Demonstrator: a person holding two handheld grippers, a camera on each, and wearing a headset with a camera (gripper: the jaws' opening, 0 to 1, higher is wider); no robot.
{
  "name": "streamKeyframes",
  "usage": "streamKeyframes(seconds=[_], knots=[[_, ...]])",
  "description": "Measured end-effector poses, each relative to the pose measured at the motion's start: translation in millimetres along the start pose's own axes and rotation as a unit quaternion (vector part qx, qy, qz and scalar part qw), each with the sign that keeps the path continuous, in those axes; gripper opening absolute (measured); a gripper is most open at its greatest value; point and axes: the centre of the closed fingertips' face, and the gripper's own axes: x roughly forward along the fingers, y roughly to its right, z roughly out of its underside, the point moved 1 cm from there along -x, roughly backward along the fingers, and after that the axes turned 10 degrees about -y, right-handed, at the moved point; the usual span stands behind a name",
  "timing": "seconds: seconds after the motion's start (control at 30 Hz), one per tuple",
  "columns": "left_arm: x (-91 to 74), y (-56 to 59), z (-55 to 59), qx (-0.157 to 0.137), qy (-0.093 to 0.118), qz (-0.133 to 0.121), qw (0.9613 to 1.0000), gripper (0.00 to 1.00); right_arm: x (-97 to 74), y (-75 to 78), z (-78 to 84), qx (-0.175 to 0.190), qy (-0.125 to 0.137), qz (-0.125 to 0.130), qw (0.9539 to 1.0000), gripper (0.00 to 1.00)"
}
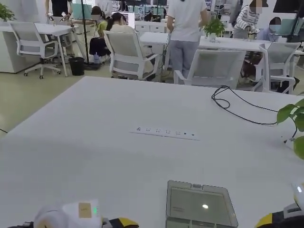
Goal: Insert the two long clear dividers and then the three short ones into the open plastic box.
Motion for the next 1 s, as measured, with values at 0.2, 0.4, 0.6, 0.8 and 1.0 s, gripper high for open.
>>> streamKeyframes(seconds=[0.2,0.4,0.6,0.8,1.0], knots=[[-0.6,-0.6,0.6,-0.002,-0.001,-0.001,1.0000,1.00,5.3,-1.2,31.8,0.009,-0.030,-0.007,0.9995,0.55],[-0.6,-1.2,0.9,-0.003,-0.002,0.000,1.0000,1.00,11.7,1.8,58.7,0.005,-0.064,-0.007,0.9979,0.55],[-0.7,-2.5,-0.2,-0.004,-0.002,-0.001,1.0000,1.00,23.4,7.1,83.8,-0.010,-0.105,-0.009,0.9943,0.54],[-1.4,-3.9,-1.0,-0.005,-0.002,-0.002,1.0000,1.00,34.1,11.6,95.9,-0.017,-0.124,-0.011,0.9920,0.52],[-2.4,-4.7,0.8,-0.007,-0.004,-0.002,1.0000,0.99,44.2,14.0,105.2,-0.036,-0.147,-0.010,0.9884,0.49]])
